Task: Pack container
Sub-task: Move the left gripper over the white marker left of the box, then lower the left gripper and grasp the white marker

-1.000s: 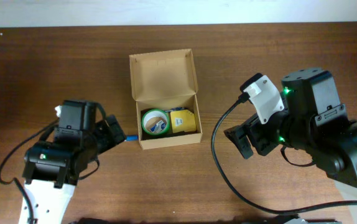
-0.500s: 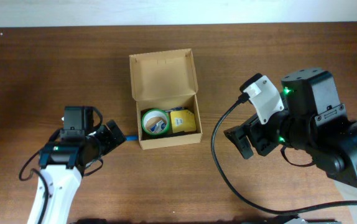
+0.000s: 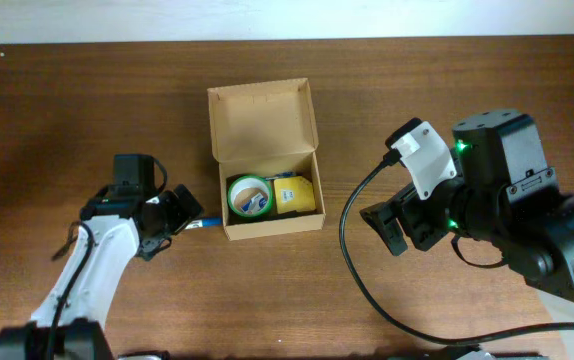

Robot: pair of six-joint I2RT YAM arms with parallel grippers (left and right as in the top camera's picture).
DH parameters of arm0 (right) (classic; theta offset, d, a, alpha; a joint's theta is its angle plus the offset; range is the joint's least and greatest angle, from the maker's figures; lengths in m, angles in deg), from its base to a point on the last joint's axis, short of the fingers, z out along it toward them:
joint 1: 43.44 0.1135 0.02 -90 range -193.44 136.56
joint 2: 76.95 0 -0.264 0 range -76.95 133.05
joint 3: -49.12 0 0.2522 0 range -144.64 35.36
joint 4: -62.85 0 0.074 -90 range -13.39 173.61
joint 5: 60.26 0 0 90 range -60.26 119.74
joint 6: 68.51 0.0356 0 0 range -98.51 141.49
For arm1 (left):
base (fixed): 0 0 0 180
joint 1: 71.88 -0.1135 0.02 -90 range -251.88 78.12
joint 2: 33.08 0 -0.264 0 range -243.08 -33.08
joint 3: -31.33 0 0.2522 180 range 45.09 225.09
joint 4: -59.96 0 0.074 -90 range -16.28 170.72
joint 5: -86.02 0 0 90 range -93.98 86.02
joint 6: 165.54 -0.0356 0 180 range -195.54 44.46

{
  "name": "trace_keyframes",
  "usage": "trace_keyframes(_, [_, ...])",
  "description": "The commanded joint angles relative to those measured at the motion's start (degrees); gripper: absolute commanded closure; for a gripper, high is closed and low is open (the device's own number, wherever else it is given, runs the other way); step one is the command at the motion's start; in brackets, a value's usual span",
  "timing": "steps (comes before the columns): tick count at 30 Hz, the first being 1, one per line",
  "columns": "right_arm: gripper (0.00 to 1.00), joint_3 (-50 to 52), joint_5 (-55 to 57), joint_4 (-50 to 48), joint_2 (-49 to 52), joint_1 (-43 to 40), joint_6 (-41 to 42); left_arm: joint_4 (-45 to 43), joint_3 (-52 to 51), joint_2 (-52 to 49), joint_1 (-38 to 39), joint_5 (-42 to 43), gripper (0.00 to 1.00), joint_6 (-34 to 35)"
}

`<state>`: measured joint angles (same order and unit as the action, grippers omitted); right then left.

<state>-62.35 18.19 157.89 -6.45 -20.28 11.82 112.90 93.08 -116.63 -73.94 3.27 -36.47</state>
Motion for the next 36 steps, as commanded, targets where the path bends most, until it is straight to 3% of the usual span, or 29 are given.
trace_keyframes(1, [0.01, -0.83, -0.70, 0.00, 0.00, -0.42, -0.61, -1.55, -0.33, -2.86, -0.24, 1.38, 0.00, 3.04])
trace_keyframes(12, [0.01, -0.83, -0.68, 0.00, 0.00, -0.42, -0.61, -5.03, -0.33, -8.70, -0.24, 1.31, 0.00, 5.31])
trace_keyframes(14, [0.01, -0.83, -0.68, 0.00, 0.00, -0.42, -0.61, -5.31, -0.33, -8.70, -0.24, 0.81, 0.07, 5.57])
trace_keyframes(27, [0.01, -0.83, -0.70, 0.02, 0.00, -0.42, -0.61, -5.35, -0.33, -10.40, -1.25, 0.04, 0.09, 13.97])
trace_keyframes(36, [0.01, -0.83, -0.70, 0.00, 0.00, -0.42, -0.61, -5.57, -0.31, -12.35, -1.49, 0.70, 0.11, 14.05])
